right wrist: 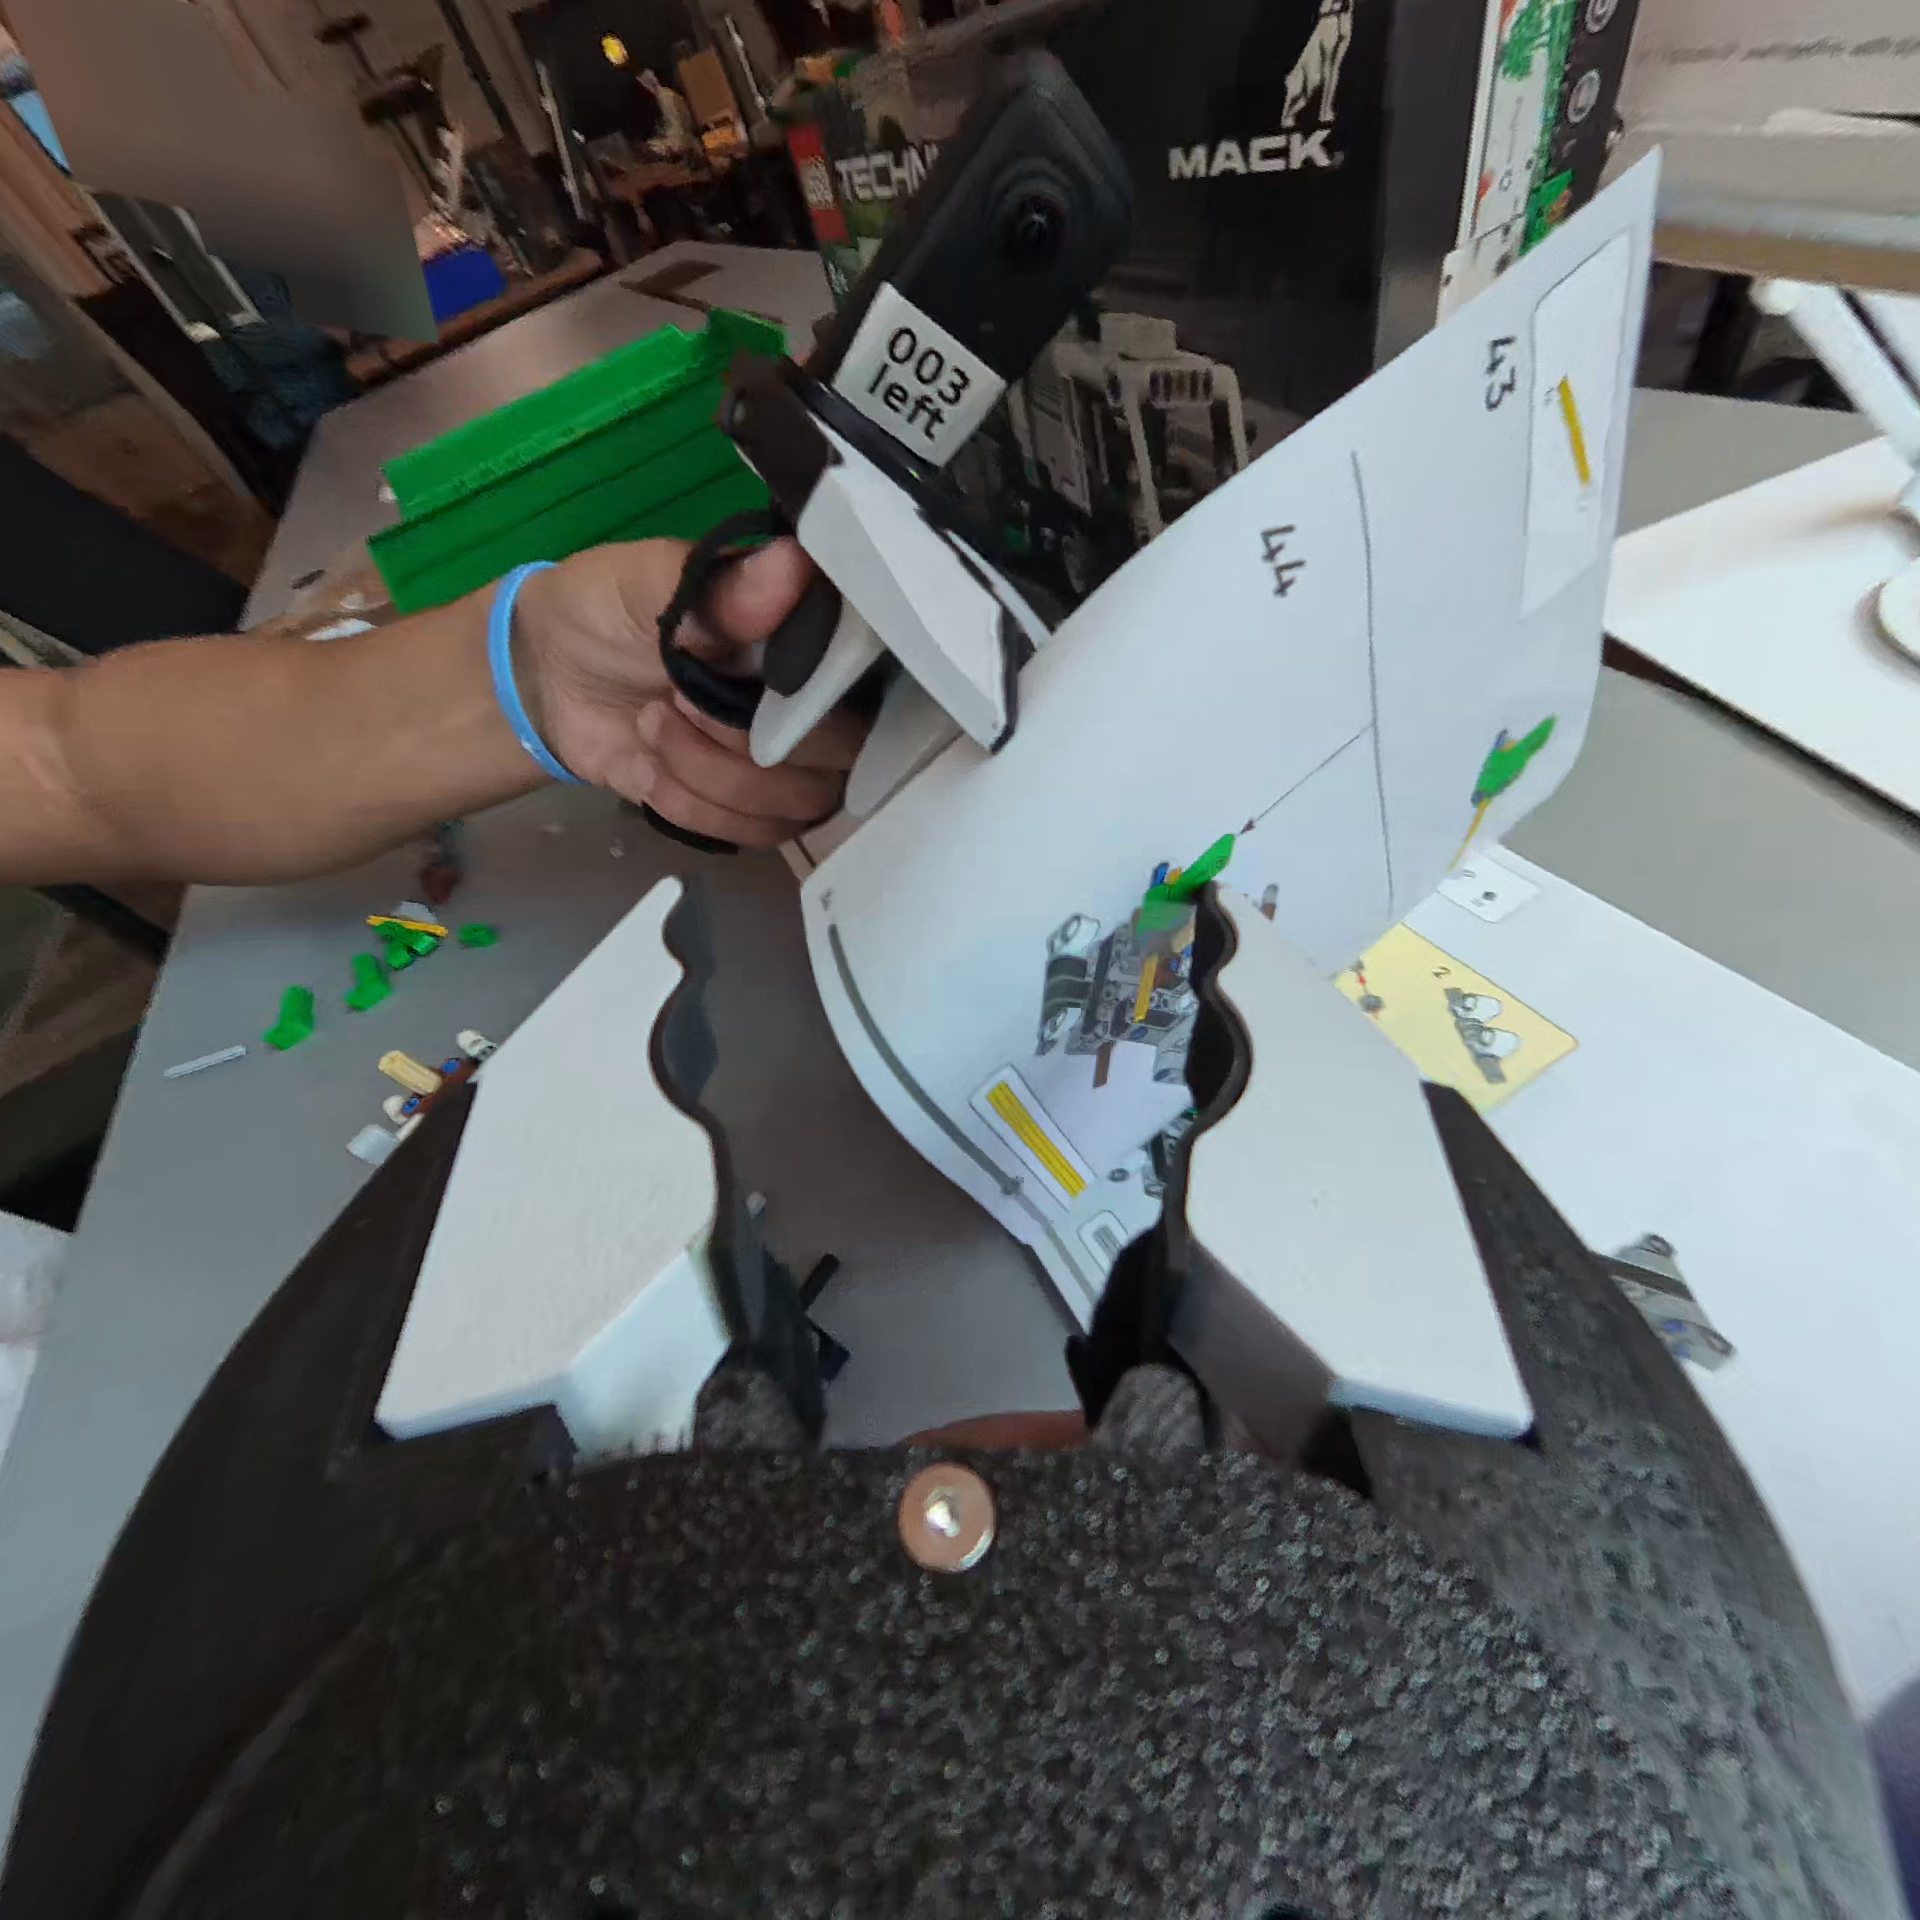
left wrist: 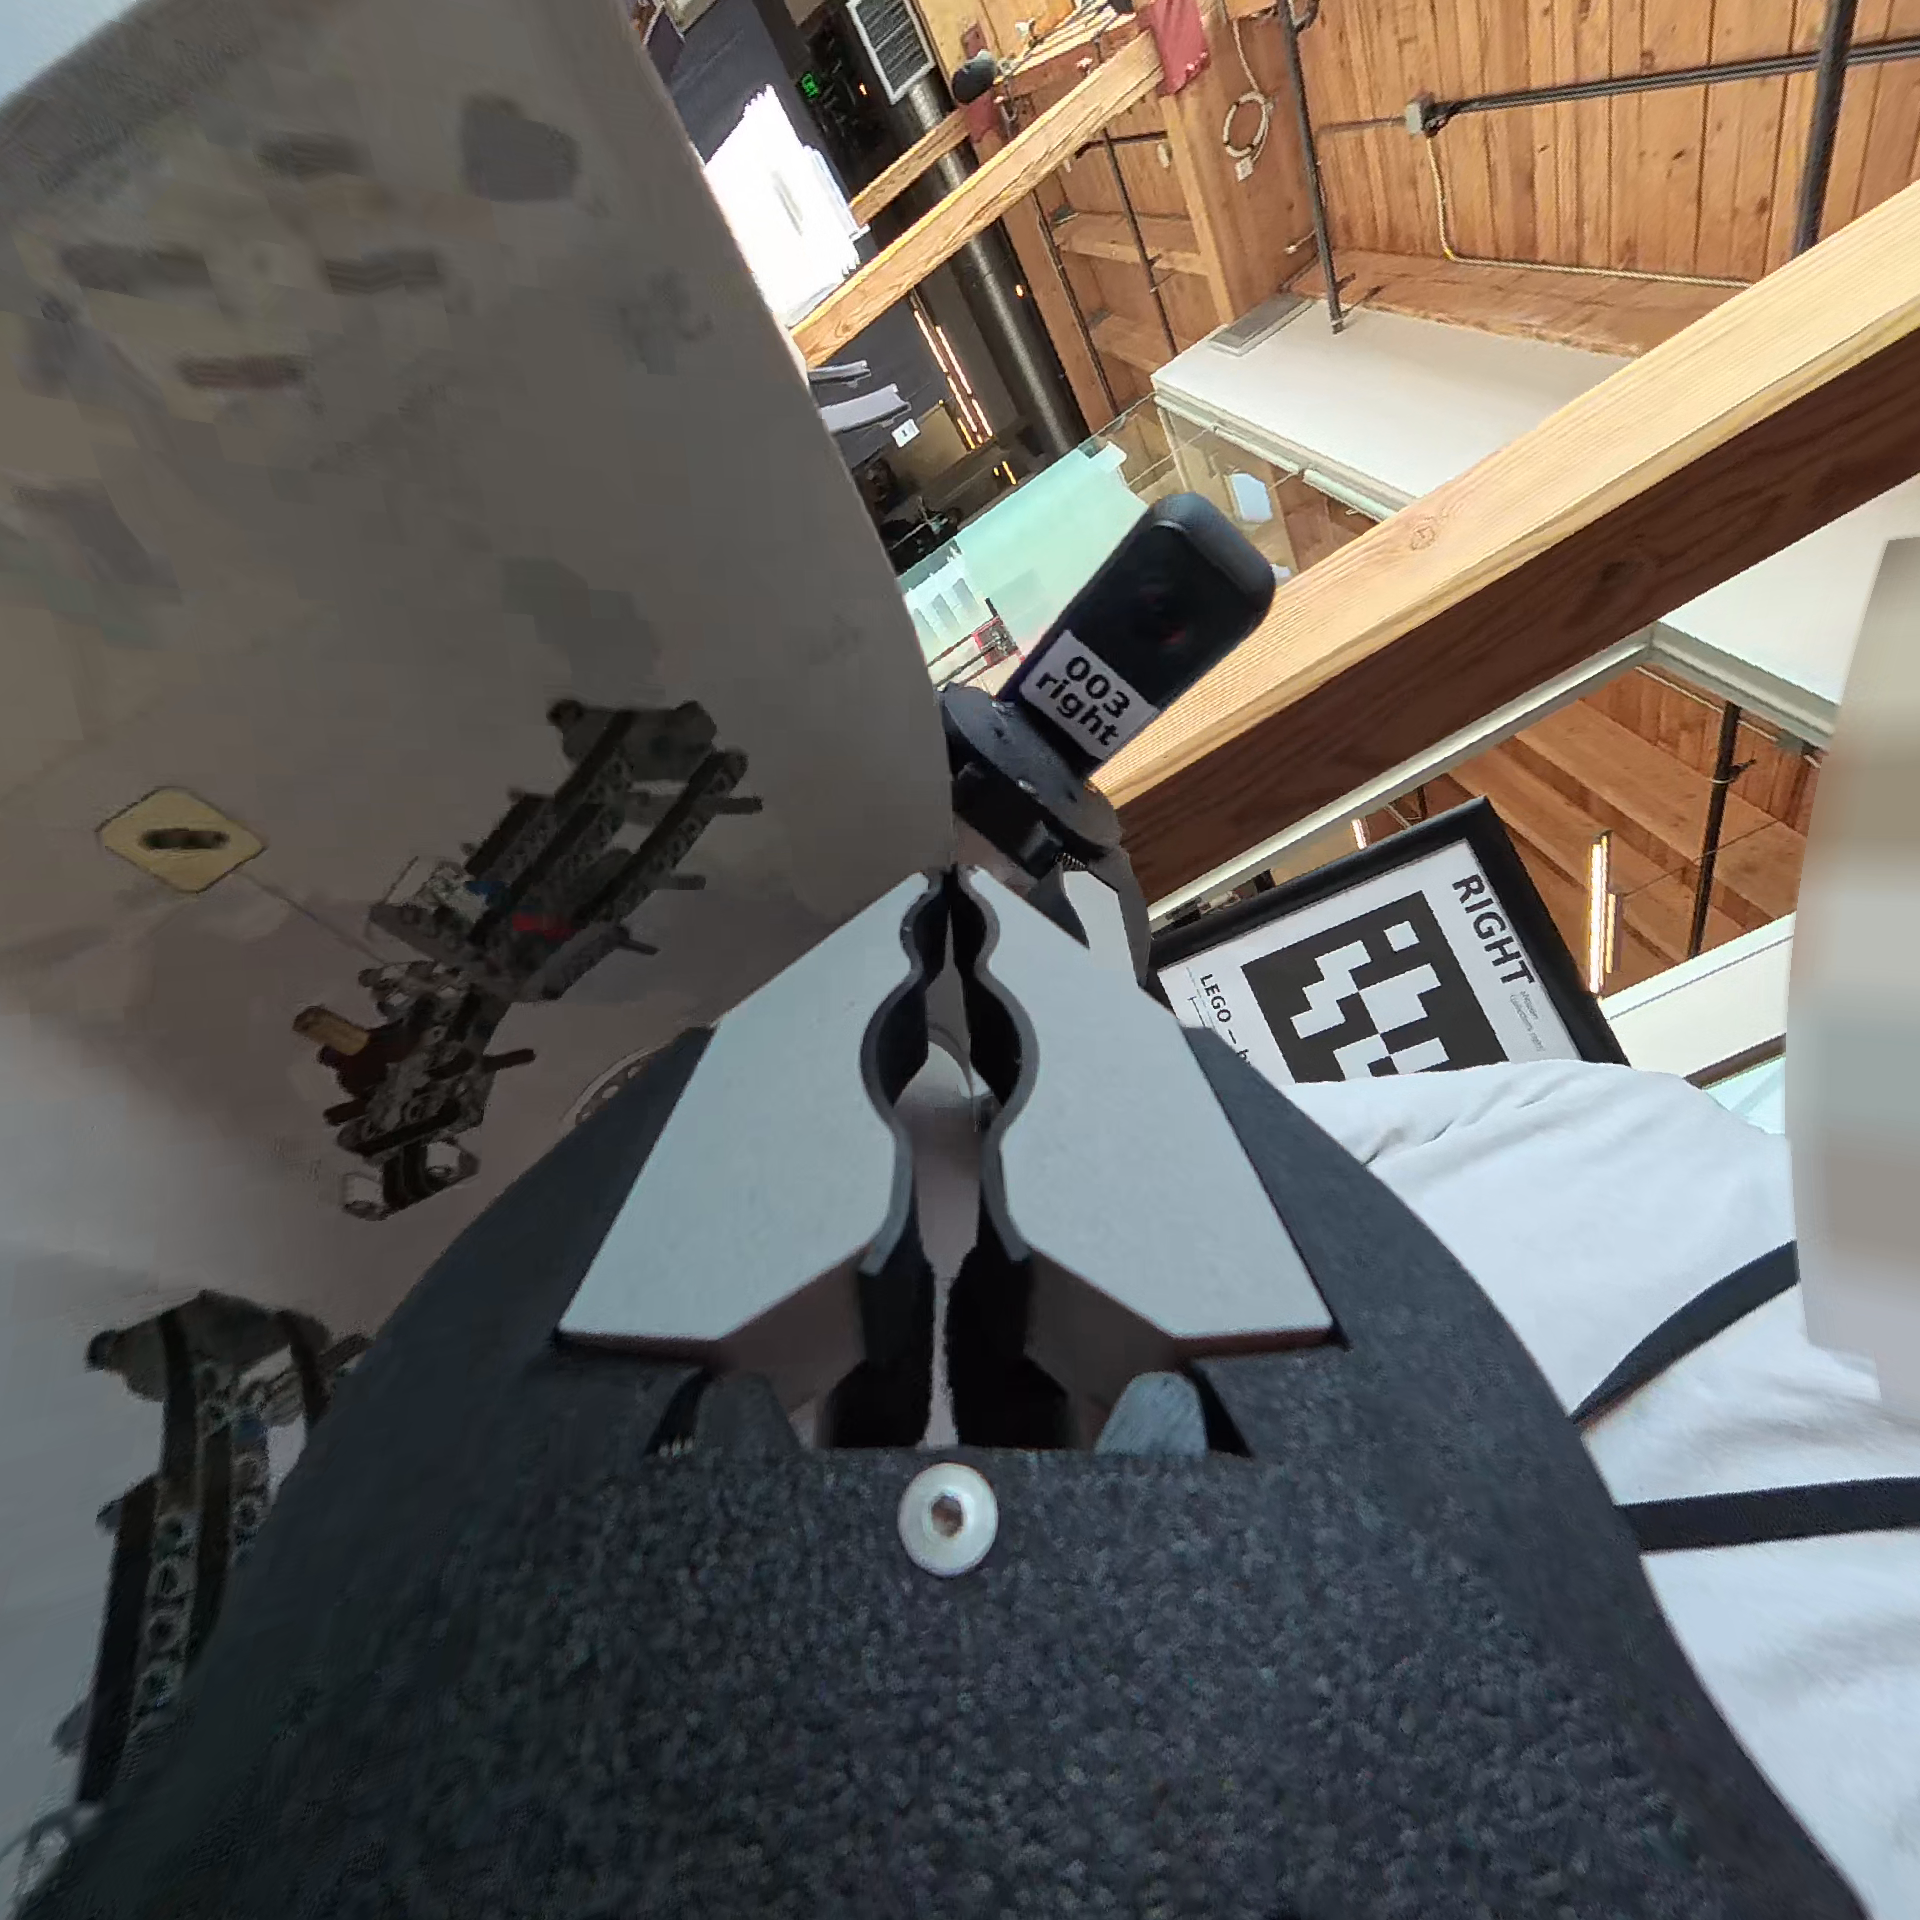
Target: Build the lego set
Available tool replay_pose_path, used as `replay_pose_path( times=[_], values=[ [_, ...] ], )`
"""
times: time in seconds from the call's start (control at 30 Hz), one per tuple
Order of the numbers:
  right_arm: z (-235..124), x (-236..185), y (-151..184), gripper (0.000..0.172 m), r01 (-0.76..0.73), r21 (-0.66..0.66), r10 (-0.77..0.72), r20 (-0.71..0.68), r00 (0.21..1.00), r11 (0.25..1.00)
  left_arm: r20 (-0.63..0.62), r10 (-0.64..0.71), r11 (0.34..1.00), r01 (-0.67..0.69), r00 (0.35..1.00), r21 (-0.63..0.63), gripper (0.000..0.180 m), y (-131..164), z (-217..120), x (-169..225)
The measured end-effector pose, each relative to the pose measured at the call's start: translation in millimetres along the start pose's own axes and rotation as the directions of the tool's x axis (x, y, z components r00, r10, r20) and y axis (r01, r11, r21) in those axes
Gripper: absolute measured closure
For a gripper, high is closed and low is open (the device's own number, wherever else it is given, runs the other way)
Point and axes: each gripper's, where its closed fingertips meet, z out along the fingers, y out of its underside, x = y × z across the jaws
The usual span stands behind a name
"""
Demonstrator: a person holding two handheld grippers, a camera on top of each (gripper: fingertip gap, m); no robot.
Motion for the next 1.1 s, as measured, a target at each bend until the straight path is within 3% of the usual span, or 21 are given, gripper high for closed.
replay_pose_path(
  times=[0.03,0.33,0.6,0.87,1.1],
  values=[
    [0.7,-3.8,0.3,0.080,-0.024,0.018,0.024,0.044,0.999,1.000,-0.018,0.002,1.000,-0.002,1.000,-0.004,0.180,1.2,5.1,0.2],
    [-16.2,-6.8,-4.5,0.094,-0.068,0.111,0.056,0.104,0.993,0.992,-0.084,0.085,0.995,-0.089,0.993,-0.043,0.174,4.3,29.8,2.3],
    [-29.2,0.0,-10.1,0.130,-0.088,0.162,0.073,0.096,0.993,0.983,-0.143,0.127,0.990,-0.135,0.982,-0.050,0.175,1.7,33.5,12.5],
    [-28.3,0.2,-8.0,0.131,-0.086,0.154,0.072,0.094,0.993,0.984,-0.086,0.171,0.982,-0.177,0.982,-0.069,0.180,3.5,34.4,4.6],
    [-33.0,-0.5,-13.2,0.131,-0.118,0.182,0.097,0.122,0.988,0.976,-0.129,0.163,0.984,-0.171,0.978,-0.052,0.180,1.7,31.8,12.0]
  ],
)
